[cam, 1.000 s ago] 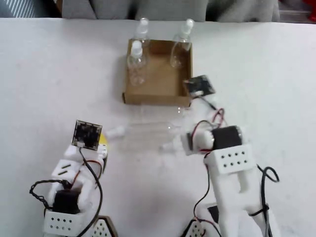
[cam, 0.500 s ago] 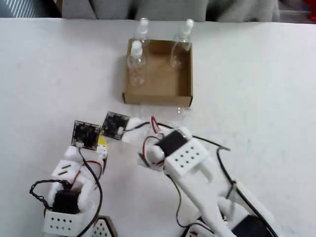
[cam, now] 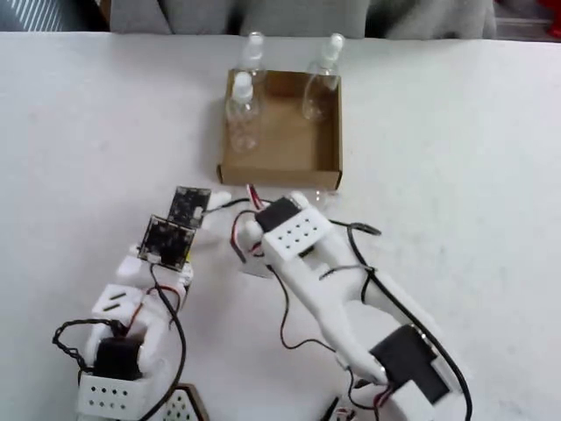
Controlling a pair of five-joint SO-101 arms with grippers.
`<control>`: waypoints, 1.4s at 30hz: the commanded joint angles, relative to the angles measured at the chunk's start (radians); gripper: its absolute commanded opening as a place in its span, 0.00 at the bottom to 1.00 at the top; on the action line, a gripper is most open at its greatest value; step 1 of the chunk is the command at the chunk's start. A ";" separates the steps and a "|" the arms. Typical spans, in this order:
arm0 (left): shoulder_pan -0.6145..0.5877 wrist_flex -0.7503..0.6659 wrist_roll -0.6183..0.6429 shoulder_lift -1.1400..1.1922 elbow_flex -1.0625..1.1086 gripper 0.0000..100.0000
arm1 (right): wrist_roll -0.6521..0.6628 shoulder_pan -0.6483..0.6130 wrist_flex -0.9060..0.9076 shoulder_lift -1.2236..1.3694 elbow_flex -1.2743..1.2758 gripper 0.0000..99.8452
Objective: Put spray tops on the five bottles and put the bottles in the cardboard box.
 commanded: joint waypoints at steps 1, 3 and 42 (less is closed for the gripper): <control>-0.005 0.003 -0.006 -0.010 -0.003 0.03 | 0.037 0.012 -0.016 0.031 -0.054 0.22; -0.005 0.003 -0.006 -0.010 -0.003 0.03 | 0.052 0.012 -0.022 0.058 -0.055 0.22; -0.007 0.005 -0.008 -0.010 -0.003 0.03 | 0.126 0.015 0.214 0.016 -0.212 0.02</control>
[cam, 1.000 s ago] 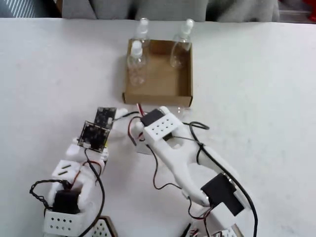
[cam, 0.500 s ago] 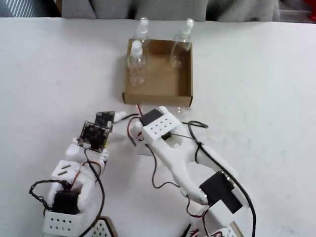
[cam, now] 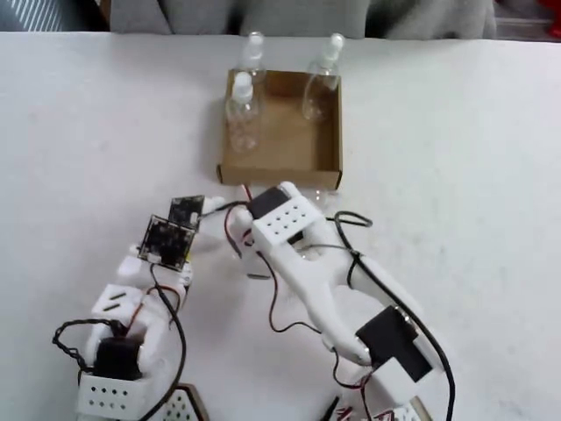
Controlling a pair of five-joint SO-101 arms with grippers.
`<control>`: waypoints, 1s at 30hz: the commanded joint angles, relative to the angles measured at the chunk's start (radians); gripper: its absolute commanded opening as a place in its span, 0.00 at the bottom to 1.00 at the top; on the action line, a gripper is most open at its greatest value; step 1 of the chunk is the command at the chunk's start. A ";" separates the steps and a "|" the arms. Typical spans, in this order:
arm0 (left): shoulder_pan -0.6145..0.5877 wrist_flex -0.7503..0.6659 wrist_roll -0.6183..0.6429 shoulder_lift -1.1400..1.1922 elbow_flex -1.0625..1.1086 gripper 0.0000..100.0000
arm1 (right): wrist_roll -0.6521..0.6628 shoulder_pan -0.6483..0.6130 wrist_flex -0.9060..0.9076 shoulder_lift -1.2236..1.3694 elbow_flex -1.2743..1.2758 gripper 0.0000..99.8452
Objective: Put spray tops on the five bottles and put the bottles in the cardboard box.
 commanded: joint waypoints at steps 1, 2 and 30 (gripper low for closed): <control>-0.007 0.006 -0.005 -0.010 -0.003 0.03 | 0.003 0.013 0.101 -0.101 -0.103 0.02; -0.007 0.006 -0.005 -0.010 -0.003 0.03 | 0.003 0.019 0.128 -0.119 -0.121 0.02; -0.007 0.006 -0.005 -0.010 -0.003 0.03 | -0.275 1.254 0.107 -0.329 -0.014 0.02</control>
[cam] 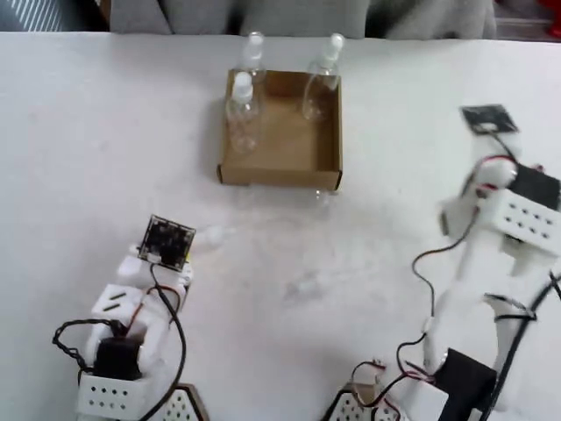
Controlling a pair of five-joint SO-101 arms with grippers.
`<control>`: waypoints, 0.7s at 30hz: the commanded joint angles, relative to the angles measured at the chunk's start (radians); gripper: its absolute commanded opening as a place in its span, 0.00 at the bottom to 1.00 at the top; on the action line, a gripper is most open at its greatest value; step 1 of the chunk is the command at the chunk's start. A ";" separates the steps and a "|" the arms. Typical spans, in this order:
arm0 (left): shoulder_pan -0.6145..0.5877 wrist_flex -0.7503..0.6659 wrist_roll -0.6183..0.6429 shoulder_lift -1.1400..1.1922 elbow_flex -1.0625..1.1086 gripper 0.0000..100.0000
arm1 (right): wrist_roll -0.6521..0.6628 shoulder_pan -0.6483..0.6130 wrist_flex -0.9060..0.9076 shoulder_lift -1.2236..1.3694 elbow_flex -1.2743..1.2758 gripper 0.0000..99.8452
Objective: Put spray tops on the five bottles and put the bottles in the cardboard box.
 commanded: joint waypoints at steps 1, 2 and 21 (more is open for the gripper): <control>-0.005 0.006 -0.005 -0.010 -0.003 0.03 | 0.055 0.125 -0.153 -0.041 0.095 0.02; -0.005 0.008 -0.005 -0.010 -0.003 0.03 | 0.075 0.150 -0.191 -0.041 0.130 0.02; -0.005 0.026 -0.005 -0.010 -0.003 0.03 | 0.259 0.361 -0.590 -0.041 0.419 0.29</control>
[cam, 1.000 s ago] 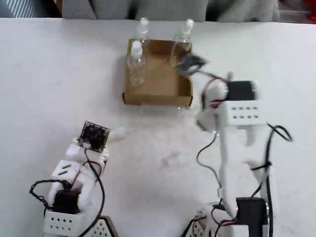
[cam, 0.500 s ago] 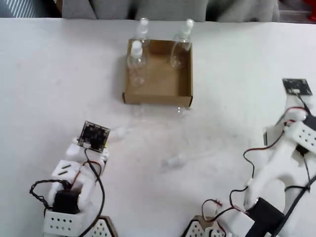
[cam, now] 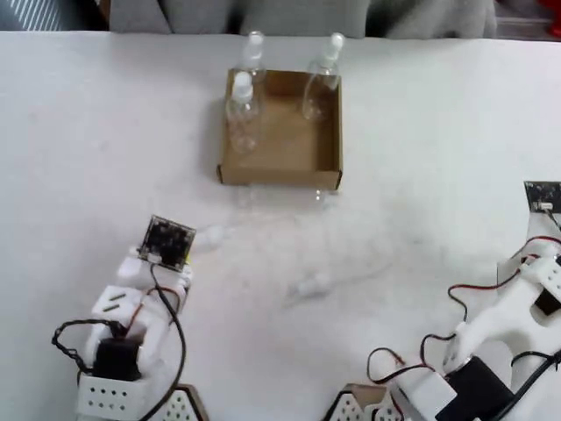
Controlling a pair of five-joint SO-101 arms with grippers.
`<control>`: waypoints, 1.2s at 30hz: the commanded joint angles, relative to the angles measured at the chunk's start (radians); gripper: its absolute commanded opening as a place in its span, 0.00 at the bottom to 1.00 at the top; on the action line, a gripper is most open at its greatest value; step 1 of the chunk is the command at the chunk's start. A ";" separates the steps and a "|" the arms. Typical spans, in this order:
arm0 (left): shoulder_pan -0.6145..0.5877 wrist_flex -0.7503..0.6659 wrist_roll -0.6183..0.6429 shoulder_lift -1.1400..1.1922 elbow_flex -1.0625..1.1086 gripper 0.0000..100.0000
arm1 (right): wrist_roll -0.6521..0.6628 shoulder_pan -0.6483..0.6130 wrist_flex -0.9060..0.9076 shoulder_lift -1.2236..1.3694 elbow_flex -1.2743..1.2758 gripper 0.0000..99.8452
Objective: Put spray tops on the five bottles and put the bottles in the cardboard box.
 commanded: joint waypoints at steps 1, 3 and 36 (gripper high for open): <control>-0.007 0.003 -0.005 -0.010 -0.003 0.03 | 0.014 0.008 -0.016 -0.041 -0.009 0.30; -0.007 0.003 -0.005 -0.010 -0.003 0.03 | 0.015 0.008 -0.016 -0.041 -0.009 0.30; -0.007 0.003 -0.005 -0.010 -0.003 0.02 | 0.296 0.361 -0.130 0.343 -0.180 0.02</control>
